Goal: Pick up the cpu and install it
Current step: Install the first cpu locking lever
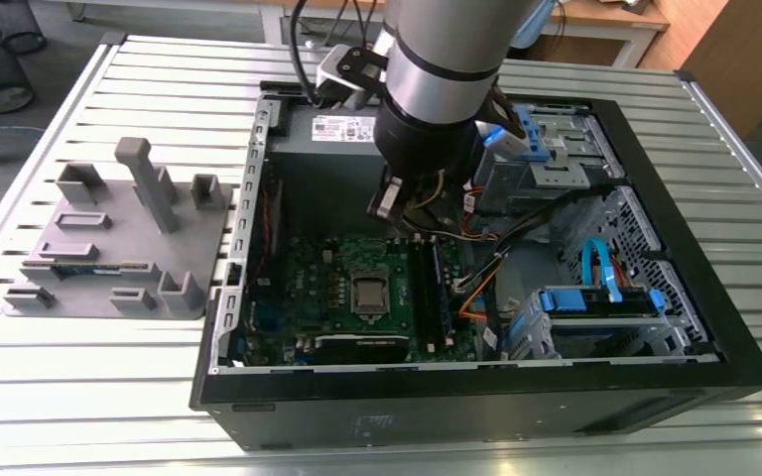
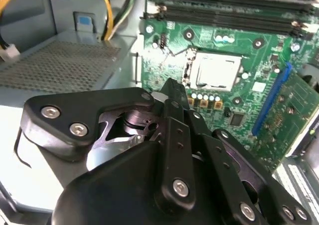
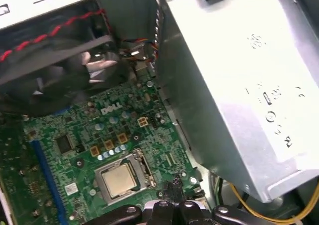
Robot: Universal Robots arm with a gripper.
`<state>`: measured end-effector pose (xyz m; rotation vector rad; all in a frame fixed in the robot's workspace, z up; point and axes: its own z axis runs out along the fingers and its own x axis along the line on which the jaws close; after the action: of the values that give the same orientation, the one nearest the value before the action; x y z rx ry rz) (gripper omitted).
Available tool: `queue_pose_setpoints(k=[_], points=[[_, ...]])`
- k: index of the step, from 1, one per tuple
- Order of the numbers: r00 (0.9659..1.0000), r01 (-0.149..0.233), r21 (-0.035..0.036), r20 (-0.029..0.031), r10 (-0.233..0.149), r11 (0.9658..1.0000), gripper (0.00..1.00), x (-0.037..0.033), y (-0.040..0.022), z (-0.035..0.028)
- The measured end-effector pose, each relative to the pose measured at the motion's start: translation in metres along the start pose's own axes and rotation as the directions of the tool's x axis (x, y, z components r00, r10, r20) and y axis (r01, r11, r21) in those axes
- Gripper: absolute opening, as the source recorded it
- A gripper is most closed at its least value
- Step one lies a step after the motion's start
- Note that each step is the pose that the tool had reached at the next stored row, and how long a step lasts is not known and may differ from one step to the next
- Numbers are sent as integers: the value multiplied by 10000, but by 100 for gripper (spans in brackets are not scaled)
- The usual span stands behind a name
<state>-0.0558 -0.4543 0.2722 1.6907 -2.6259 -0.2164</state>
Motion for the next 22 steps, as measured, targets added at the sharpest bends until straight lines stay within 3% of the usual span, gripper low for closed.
queue_pose_setpoints(k=[8,22], points=[[10000,1,-7,12,-1,10000,11,-104,-76,78],[10000,1,-8,15,-1,10000,11,-159,-79,192]])
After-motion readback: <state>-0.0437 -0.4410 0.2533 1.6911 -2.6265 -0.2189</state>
